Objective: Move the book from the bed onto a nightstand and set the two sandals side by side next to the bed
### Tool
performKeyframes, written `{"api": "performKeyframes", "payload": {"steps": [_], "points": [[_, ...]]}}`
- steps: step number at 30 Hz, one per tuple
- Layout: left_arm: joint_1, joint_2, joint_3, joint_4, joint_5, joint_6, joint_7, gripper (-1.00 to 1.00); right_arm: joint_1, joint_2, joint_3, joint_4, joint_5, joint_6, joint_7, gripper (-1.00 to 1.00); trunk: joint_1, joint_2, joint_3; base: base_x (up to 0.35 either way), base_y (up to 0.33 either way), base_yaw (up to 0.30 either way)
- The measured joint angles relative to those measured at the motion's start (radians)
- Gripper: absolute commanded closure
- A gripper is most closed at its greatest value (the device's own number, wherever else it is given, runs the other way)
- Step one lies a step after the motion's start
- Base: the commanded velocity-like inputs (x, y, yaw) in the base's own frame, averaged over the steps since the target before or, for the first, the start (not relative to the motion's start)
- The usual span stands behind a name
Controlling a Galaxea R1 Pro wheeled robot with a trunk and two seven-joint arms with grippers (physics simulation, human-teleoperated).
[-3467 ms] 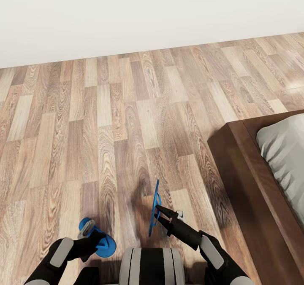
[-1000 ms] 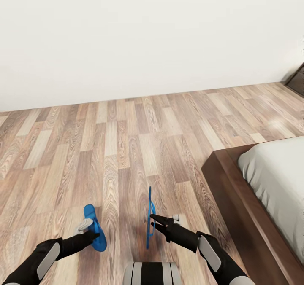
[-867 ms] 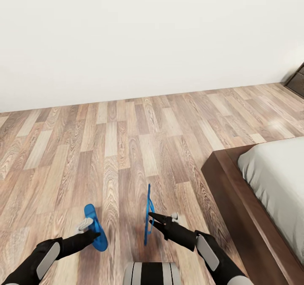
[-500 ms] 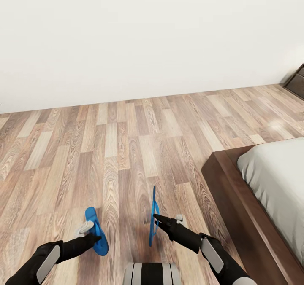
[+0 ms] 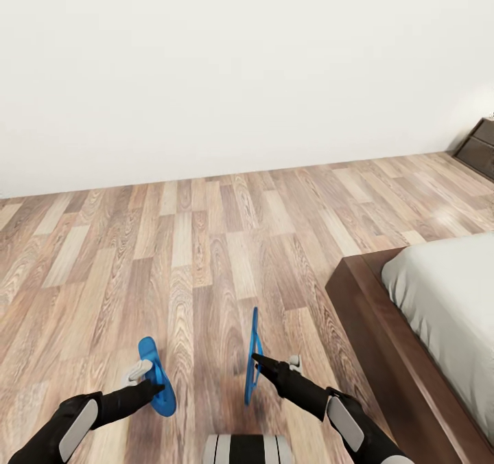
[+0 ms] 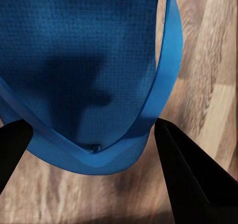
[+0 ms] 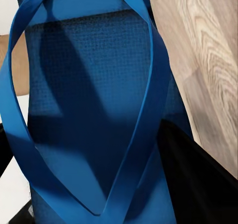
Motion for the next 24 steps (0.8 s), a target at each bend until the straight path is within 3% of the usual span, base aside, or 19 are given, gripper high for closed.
{"api": "performKeyframes", "payload": {"steps": [2,3,4,24], "points": [[0.0,0.0,0.0,0.0,0.0,0.0,0.0,1.0,0.0,0.0,0.0,0.0,0.0,-0.013,0.0,1.0,-0.001,0.0,0.008,0.0,0.0,0.0],[0.0,0.0,0.0,0.0,0.0,0.0,0.0,1.0,0.0,0.0,-0.005,-0.001,-0.004,-0.19,-0.001,1.0,-0.001,0.001,0.012,0.0,0.0,0.0],[0.0,0.0,0.0,0.0,0.0,0.0,0.0,1.0,0.0,0.0,0.0,0.0,0.002,-0.201,-0.001,1.0,-0.002,0.001,0.015,0.0,0.0,0.0],[0.0,-0.001,-0.001,0.0,0.0,0.0,0.0,1.0,0.0,0.0,0.0,0.0,0.002,-0.201,0.0,1.0,-0.011,0.006,0.093,0.0,0.0,0.001]]}}
